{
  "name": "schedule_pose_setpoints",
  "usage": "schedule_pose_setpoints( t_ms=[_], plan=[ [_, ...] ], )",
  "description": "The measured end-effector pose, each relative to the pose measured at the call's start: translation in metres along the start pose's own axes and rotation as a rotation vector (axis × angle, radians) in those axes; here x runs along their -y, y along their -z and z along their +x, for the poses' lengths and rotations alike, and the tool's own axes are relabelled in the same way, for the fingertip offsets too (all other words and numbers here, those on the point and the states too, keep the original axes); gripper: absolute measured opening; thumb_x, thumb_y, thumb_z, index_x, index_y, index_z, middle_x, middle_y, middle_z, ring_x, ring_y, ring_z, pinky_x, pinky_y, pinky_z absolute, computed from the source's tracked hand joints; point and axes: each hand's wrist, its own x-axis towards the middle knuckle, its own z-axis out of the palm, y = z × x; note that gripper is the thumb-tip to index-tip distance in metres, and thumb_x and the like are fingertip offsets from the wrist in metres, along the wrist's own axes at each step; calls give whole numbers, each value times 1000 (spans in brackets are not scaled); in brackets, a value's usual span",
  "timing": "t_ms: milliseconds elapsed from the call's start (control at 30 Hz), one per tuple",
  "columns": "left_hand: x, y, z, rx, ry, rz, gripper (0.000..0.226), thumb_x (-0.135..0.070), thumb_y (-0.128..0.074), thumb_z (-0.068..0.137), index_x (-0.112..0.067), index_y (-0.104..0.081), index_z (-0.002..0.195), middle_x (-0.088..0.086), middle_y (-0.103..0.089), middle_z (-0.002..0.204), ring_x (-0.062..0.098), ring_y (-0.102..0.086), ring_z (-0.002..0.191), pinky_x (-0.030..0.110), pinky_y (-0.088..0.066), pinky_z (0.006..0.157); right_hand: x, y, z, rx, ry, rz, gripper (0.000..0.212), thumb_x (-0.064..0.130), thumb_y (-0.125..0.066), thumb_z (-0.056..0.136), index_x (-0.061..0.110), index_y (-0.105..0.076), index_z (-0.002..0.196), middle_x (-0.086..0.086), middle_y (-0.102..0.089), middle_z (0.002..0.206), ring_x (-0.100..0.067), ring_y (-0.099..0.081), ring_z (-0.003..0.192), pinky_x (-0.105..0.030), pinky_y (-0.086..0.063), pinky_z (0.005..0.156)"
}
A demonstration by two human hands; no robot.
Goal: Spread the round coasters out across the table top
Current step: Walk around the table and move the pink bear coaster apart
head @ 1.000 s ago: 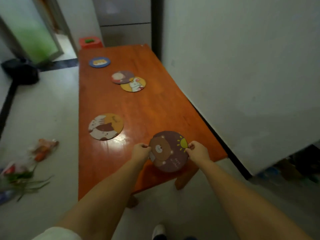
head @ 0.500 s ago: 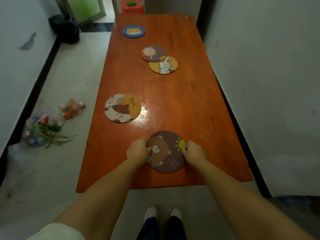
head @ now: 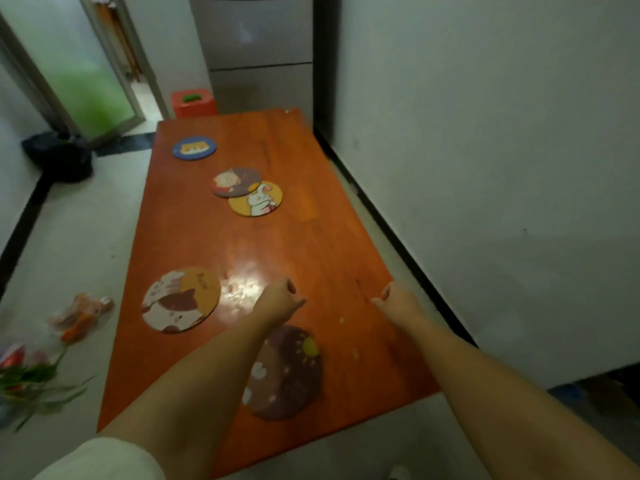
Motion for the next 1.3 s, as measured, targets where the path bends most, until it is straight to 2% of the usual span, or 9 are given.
schedule_pose_setpoints(
  t_ms=[267,433,600,700,833,933,1067,1167,1300],
  plan=[
    [-128,-89,60,1,-78,-77,22,-28,-68,85,-13,-51,86,7,-56,82,22,-52,73,31,-39,62,-103,98,78,-78,16,103,18,28,-57,90,13,-51,85,-12,-63,91,-24,-57,77,-32,-44,70],
    [-208,-150,86,-73,23,-163,34,-27,-67,84,-24,-41,63,-4,-50,66,21,-54,76,28,-38,65,-160,170,134,-36,41,99,18,30,-59,89,14,-51,84,-11,-63,91,-27,-63,85,-31,-48,76],
    [-265,-184,110,-103,89,-285,31,-31,-64,87,-20,-45,65,-1,-55,73,21,-54,75,27,-39,64,-175,219,182,15,94,95,21,28,-57,91,17,-48,75,-10,-60,91,-35,-66,95,-40,-52,84],
    [-272,-176,131,-166,157,-353,36,-29,-63,88,-23,-40,61,-3,-50,64,23,-53,73,26,-40,61,-158,225,213,73,161,66,19,28,-56,91,15,-50,80,-16,-65,101,-34,-65,97,-38,-50,84],
    [-250,-146,166,-294,279,-399,33,-30,-62,88,-20,-44,62,12,-61,78,26,-58,72,32,-48,69,-109,214,259,155,293,-35,20,27,-56,92,9,-56,85,-20,-68,96,-36,-66,96,-41,-51,85],
    [-219,-121,203,-375,372,-461,22,-31,-61,88,-14,-54,76,21,-69,95,36,-66,90,39,-54,81,-64,201,302,206,386,-105,22,28,-55,91,6,-60,89,-20,-69,97,-36,-67,92,-45,-54,84],
    [-185,-84,247,-454,473,-562,27,-25,-60,89,-17,-45,67,33,-66,105,46,-64,102,50,-53,88,0,187,360,257,455,-189,29,31,-53,93,4,-61,99,-19,-69,103,-34,-67,92,-45,-54,87],
    [-166,-56,262,-468,534,-572,25,-28,-60,88,-17,-48,70,25,-68,97,42,-65,99,46,-53,85,49,173,389,308,497,-230,30,30,-53,93,1,-59,86,-26,-69,103,-39,-68,90,-49,-54,86],
    [-140,-18,266,-527,635,-645,26,-30,-58,90,-17,-47,71,7,-58,78,33,-58,84,35,-44,69,113,144,405,372,608,-277,31,27,-55,93,-2,-64,97,-24,-69,106,-38,-68,95,-47,-54,87]
  ],
)
